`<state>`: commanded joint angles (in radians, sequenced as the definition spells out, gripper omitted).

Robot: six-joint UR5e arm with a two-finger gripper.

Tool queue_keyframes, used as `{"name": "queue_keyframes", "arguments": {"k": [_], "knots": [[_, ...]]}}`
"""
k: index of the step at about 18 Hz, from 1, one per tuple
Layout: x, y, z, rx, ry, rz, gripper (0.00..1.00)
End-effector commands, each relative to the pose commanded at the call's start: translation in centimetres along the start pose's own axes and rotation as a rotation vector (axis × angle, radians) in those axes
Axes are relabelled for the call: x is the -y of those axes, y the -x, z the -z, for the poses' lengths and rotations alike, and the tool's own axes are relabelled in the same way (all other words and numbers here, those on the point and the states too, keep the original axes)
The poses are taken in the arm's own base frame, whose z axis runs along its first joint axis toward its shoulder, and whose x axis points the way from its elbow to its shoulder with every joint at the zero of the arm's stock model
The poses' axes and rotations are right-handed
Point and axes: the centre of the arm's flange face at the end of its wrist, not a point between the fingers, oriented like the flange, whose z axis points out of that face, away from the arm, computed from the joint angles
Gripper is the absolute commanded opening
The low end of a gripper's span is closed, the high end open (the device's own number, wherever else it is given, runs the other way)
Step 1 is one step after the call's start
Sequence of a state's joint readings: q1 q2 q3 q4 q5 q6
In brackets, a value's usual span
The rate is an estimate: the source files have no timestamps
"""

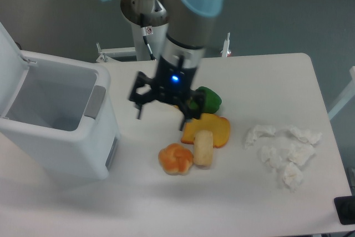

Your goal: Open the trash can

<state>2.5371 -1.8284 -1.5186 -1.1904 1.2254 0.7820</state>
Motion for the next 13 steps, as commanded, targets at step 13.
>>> {"name": "queue_keyframes", "arguments": {"k": [13], "knots": [[-4.0,6.9,-6.5,0.15,0.308,-0.318,1.0]]}}
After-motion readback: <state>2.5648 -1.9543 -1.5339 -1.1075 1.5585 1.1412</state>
